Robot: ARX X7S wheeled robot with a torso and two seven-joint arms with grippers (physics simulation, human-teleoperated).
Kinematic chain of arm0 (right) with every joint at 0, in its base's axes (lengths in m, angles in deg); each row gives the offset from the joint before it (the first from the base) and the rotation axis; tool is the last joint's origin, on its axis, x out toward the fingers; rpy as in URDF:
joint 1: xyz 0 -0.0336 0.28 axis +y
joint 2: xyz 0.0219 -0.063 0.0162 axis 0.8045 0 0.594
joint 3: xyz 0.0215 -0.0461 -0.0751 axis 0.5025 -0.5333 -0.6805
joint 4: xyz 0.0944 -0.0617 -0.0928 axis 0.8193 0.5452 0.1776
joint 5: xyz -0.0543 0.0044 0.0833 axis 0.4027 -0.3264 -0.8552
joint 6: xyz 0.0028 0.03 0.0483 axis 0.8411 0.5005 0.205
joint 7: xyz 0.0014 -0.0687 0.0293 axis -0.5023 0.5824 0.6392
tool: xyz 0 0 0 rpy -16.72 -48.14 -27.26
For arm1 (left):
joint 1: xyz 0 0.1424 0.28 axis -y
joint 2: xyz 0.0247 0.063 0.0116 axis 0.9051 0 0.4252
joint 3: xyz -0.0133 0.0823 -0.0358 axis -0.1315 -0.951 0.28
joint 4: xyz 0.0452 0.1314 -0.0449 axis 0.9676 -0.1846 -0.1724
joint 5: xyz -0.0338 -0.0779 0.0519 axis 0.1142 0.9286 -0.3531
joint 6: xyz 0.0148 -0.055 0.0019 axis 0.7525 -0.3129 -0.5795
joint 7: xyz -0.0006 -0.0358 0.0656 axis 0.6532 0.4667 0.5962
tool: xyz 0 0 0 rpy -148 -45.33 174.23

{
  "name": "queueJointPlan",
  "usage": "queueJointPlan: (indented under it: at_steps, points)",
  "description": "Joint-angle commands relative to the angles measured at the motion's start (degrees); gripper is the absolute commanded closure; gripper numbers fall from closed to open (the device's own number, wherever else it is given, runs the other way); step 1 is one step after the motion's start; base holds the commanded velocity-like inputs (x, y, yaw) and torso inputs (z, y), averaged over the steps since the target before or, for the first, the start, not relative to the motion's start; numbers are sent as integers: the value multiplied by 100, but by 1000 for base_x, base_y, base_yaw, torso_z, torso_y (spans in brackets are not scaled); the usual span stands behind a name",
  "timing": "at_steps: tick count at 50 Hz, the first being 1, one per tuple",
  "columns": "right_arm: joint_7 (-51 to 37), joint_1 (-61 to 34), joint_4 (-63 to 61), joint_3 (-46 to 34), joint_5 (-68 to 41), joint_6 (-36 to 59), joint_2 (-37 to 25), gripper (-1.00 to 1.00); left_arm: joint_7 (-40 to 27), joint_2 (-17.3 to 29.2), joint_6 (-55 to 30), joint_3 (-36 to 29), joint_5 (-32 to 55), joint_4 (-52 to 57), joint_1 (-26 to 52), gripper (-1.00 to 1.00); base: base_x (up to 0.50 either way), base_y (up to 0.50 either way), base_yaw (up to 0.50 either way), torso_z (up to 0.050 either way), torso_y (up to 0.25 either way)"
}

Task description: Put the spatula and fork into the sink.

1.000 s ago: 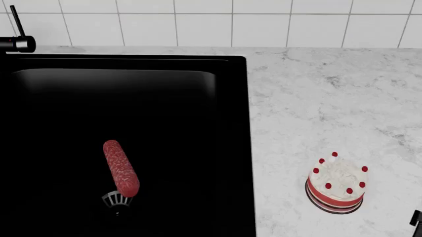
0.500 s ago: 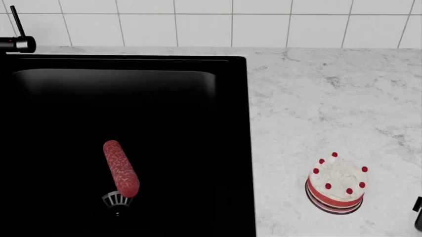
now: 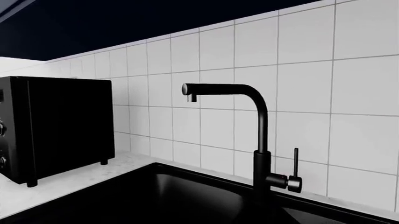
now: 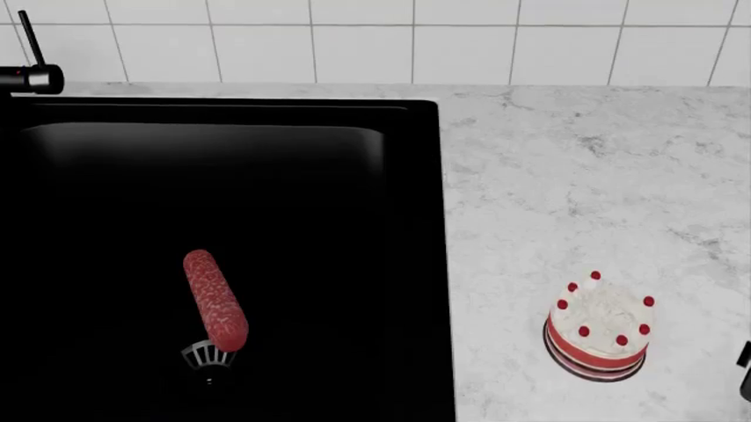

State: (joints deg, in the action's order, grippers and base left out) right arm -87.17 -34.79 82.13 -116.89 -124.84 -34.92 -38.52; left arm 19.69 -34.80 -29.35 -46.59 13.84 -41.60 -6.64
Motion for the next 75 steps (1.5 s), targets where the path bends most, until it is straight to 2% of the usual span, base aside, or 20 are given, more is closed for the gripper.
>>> queueJointPlan:
  at_steps: [1,15,26,32,37,38,56,63,68,75]
  points:
    - [798,1181,193,-364,-236,-289,216,-100,26,8,46,-17,-30,-53,0,-100,0,-3,0,0,0]
    - [965,1369,121,-383,-413,-284,102,-100,-26,36,-53,-28,48,-14,135,-100,6,-3,2,-4,0]
    - [843,815,660,-501,-608,1039,222,-100,-59,55,-78,-3,83,33,119,-100,4,-2,1,-3,0]
    - [794,715,875,-506,-693,1199,294,-100,-51,48,-63,-39,66,16,119,-100,2,-1,1,-4,0]
    - [1111,758,970,-579,-389,1306,439,-100,-56,59,-59,-28,59,6,83,-100,3,-2,1,-2,0]
    - [1068,771,874,-548,-277,1136,394,100,-63,59,-70,-24,72,12,88,-100,0,0,4,-11,0]
    - [770,641,500,-418,218,724,104,100,-117,52,-123,-57,114,40,129,-100,5,-3,2,-3,0]
    - [95,119,-162,-98,61,813,-328,100,-152,62,-158,-25,162,73,150,-100,2,-1,1,-1,0]
    - [-502,-503,-466,208,-184,1209,-532,100,-130,74,-106,9,142,47,108,-100,0,0,0,0,0]
    - [-1062,-1427,-280,533,-309,2090,-502,100,-110,84,-79,26,156,40,131,-100,0,0,0,0,0]
